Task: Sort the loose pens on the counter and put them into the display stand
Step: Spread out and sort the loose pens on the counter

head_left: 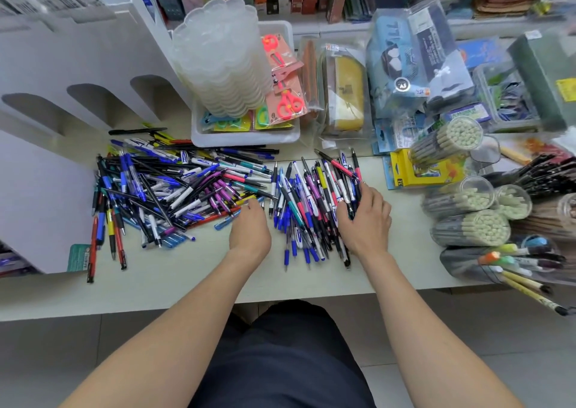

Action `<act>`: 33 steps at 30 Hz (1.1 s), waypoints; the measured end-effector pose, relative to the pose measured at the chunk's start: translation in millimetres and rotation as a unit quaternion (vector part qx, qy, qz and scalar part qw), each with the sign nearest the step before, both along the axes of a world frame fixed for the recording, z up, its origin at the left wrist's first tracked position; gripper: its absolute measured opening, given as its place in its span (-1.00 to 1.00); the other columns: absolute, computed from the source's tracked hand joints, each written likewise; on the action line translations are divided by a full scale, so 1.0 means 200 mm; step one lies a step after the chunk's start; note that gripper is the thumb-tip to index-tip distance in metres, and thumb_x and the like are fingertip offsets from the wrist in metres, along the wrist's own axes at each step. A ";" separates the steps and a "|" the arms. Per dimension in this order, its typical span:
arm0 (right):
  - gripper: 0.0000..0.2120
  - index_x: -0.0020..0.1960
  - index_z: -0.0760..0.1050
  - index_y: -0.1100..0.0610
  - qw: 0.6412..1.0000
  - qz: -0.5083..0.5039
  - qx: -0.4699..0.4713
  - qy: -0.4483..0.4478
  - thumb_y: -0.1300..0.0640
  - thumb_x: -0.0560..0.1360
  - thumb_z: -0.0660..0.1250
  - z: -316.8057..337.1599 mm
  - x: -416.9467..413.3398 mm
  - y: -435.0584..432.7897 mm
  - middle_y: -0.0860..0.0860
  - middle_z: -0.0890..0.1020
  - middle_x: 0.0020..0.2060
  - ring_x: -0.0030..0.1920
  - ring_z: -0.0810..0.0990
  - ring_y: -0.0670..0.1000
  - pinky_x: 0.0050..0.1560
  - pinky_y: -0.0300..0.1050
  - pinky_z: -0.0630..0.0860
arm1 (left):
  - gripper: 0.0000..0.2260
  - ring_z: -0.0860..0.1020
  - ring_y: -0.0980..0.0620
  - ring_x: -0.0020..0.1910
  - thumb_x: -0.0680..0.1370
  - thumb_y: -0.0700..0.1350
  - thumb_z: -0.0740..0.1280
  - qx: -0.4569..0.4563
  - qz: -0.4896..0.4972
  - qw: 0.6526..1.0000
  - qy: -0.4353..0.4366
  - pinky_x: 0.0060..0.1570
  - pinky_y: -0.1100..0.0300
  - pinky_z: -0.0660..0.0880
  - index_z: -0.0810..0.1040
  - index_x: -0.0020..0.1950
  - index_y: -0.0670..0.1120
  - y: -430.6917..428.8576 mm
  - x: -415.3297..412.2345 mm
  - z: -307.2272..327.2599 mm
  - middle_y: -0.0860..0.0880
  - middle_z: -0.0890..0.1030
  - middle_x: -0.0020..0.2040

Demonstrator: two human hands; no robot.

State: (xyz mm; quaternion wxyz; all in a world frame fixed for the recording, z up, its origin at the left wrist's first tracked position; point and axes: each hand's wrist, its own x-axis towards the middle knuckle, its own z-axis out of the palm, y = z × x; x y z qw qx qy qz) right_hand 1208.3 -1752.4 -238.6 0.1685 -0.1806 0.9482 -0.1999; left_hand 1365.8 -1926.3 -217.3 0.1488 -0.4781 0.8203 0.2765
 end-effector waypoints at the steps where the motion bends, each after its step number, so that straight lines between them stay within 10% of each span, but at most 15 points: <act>1: -0.33 0.65 0.18 0.09 1.000 0.002 0.008 0.010 -0.15 0.63 0.22 0.00 0.01 0.01 0.16 0.30 0.58 0.52 0.25 0.23 0.49 0.27 0.29 | -0.68 0.60 -0.14 -0.02 0.63 -0.29 0.39 0.024 0.023 0.999 0.023 -0.17 0.09 0.45 0.40 0.35 -0.23 0.00 -0.01 0.00 -0.16 0.60 0.06; 6: -0.52 0.50 0.39 0.13 0.990 0.073 -0.050 0.109 -0.02 0.63 0.26 0.07 0.17 -0.05 0.15 0.45 0.41 0.39 0.38 0.18 0.35 0.19 0.44 | -0.80 0.66 -0.09 -0.01 0.72 -0.19 0.20 0.100 0.057 0.988 0.101 0.05 -0.03 0.63 0.54 0.30 -0.12 0.02 -0.02 0.01 -0.10 0.68 0.02; 13: -0.65 0.33 0.53 0.20 0.951 0.233 -0.172 0.112 0.18 0.58 0.20 0.13 0.47 -0.39 0.12 0.53 0.21 0.20 0.50 0.14 0.23 0.07 0.49 | -0.72 0.55 -0.16 0.17 0.59 -0.26 0.33 -0.120 0.043 0.982 0.142 0.08 -0.10 0.55 0.57 0.29 -0.09 -0.23 0.16 0.11 -0.09 0.57 0.21; 17: -0.59 0.41 0.47 0.27 0.946 0.293 -0.115 0.081 0.19 0.58 0.25 0.12 0.47 -0.64 0.17 0.57 0.27 0.29 0.54 0.21 0.37 0.16 0.48 | -0.49 0.39 -0.22 0.39 0.47 -0.08 0.46 -0.191 -0.006 0.976 0.106 0.36 -0.18 0.42 0.47 0.39 -0.13 -0.47 0.31 0.12 -0.16 0.45 0.39; 22: -0.30 0.69 0.07 0.26 0.956 0.290 0.046 0.020 -0.12 0.69 0.08 0.10 0.39 -1.00 0.25 0.13 0.67 0.68 0.06 0.25 0.67 0.23 0.00 | -0.14 0.00 -0.17 0.70 0.51 0.16 0.39 -0.126 -0.098 0.987 0.033 0.61 -0.27 0.05 0.14 0.69 -0.13 -0.70 0.37 0.10 -0.15 0.07 0.72; 29: -0.28 0.69 0.09 0.13 0.956 0.275 0.096 0.009 -0.26 0.66 -0.02 0.00 0.35 -1.20 0.20 0.21 0.63 0.64 0.13 0.24 0.60 0.39 -0.03 | -0.27 -0.06 -0.10 0.71 0.63 0.08 0.20 -0.070 -0.151 0.985 0.044 0.62 -0.27 0.00 0.01 0.72 -0.12 -1.00 0.22 0.05 -0.11 -0.03 0.74; 33: -0.43 0.49 0.33 0.14 0.963 0.256 0.074 0.028 -0.14 0.60 0.03 -0.01 0.40 -1.21 0.16 0.41 0.32 0.34 0.41 0.27 0.44 0.30 0.28 | -0.35 0.07 -0.15 0.65 0.63 0.02 0.18 -0.033 -0.135 0.990 0.026 0.53 -0.33 0.08 0.08 0.71 -0.03 -1.11 0.14 0.03 -0.01 0.06 0.73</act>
